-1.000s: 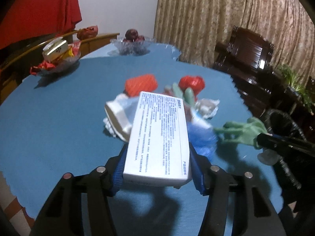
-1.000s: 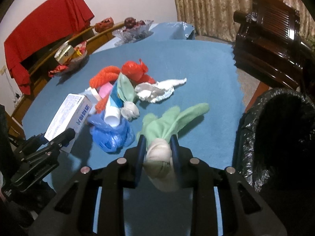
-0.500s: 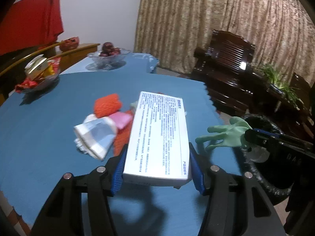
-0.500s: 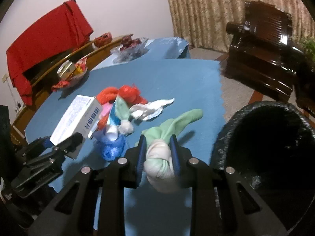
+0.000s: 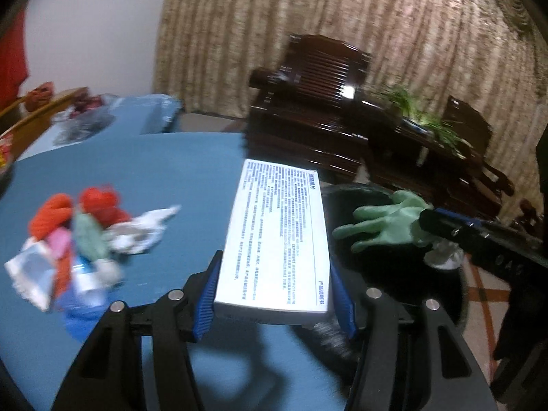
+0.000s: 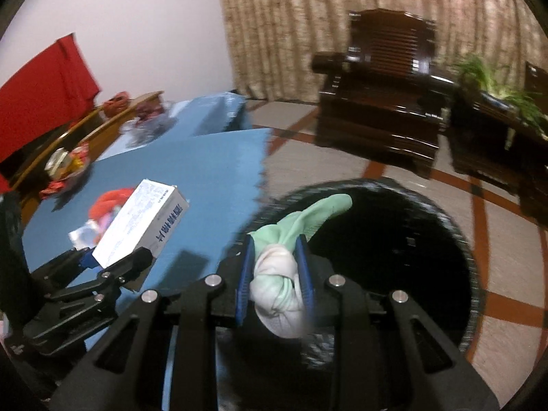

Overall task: Collect trash
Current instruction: 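Carry box and glove over the bin and open both tools to drop them, then move both tools back to the trash pile on the table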

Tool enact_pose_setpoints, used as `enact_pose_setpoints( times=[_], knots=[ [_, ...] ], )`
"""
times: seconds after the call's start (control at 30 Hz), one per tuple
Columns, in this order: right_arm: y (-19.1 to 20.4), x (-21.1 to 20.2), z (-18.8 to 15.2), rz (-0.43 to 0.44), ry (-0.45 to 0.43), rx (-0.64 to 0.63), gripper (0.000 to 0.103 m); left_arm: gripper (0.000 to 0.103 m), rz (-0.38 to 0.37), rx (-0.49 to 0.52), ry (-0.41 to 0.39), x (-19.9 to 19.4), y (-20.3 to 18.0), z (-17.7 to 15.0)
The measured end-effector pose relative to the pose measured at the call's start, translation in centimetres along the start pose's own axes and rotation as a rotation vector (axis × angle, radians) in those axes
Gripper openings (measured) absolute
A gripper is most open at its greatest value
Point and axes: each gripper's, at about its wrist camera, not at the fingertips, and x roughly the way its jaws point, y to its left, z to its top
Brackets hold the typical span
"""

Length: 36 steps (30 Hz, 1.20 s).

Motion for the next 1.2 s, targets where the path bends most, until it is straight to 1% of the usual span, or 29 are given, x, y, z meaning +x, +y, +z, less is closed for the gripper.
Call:
enact_pose_setpoints(
  times=[0.03, 0.17, 0.2, 0.23, 0.27, 0.33, 0.37, 0.43, 0.47, 0.5, 0.53, 0.63, 0.7, 0.77, 0.9, 0.97, 1.0, 1.07, 1.13, 1.2],
  knots=[
    [-1.3, 0.1, -0.2, -0.017, 0.007, 0.011, 0.024, 0.057, -0.020, 0.010, 0.004, 0.6, -1.0, 0.3],
    [-4.2, 0.7, -1.4, -0.068, 0.027, 0.042, 0.025, 0.058, -0.093, 0.035, 0.032, 2.8, -3.8, 1.0],
    [-4.7, 0.6, -1.5, -0.086, 0.023, 0.049, 0.029, 0.058, -0.123, 0.035, 0.049, 3.5, -4.4, 1.2],
    [-5.4, 0.6, -1.7, -0.104, 0.020, 0.059, 0.036, 0.059, -0.142, 0.035, 0.064, 4.1, -5.0, 1.3],
    [-5.9, 0.4, -1.9, -0.118, 0.016, 0.070, 0.039, 0.066, -0.153, 0.034, 0.074, 4.5, -5.3, 1.3],
    [-6.8, 0.0, -2.2, -0.143, 0.004, 0.087, 0.050, 0.070, -0.172, 0.031, 0.080, 5.1, -5.9, 1.5],
    [-7.0, -0.2, -2.4, -0.153, -0.004, 0.091, 0.053, 0.072, -0.174, 0.033, 0.078, 5.2, -6.1, 1.6],
    [-7.4, -1.0, -2.8, -0.178, -0.028, 0.097, 0.075, 0.076, -0.177, 0.036, 0.065, 5.0, -6.2, 1.6],
    [-7.3, -1.3, -2.9, -0.189, -0.042, 0.098, 0.080, 0.077, -0.170, 0.039, 0.052, 4.6, -6.0, 1.7],
    [-7.2, -1.6, -2.9, -0.196, -0.057, 0.098, 0.089, 0.078, -0.163, 0.042, 0.042, 4.2, -5.8, 1.7],
    [-7.0, -1.7, -2.9, -0.197, -0.068, 0.098, 0.092, 0.079, -0.152, 0.044, 0.033, 3.9, -5.6, 1.8],
    [-6.0, -1.8, -2.7, -0.172, -0.084, 0.093, 0.096, 0.083, -0.096, 0.044, -0.009, 2.3, -4.1, 2.0],
    [-4.5, -1.6, -2.5, -0.139, -0.098, 0.082, 0.096, 0.085, -0.056, 0.040, -0.038, 0.8, -2.6, 1.6],
    [-3.0, -1.5, -2.3, -0.109, -0.109, 0.065, 0.097, 0.085, 0.004, 0.033, -0.070, -0.8, -0.6, 1.1],
    [1.1, -0.7, -2.1, -0.023, -0.116, 0.020, 0.098, 0.085, 0.162, 0.036, -0.122, -3.9, 3.8, -0.7],
    [3.0, -0.2, -2.0, 0.019, -0.112, -0.001, 0.098, 0.085, 0.235, 0.037, -0.125, -5.1, 6.3, -1.8],
    [4.2, 0.3, -2.2, 0.048, -0.108, -0.018, 0.098, 0.085, 0.264, 0.035, -0.120, -5.4, 7.3, -2.4],
    [6.4, 0.9, -2.2, 0.078, -0.103, -0.044, 0.098, 0.085, 0.309, 0.014, -0.098, -5.8, 9.3, -3.5],
    [8.4, 1.6, -2.5, 0.102, -0.096, -0.075, 0.097, 0.082, 0.341, -0.033, -0.066, -5.9, 11.6, -5.0],
    [10.1, 2.3, -2.8, 0.114, -0.085, -0.105, 0.097, 0.078, 0.352, -0.070, -0.032, -5.3, 13.0, -5.8]
  ],
)
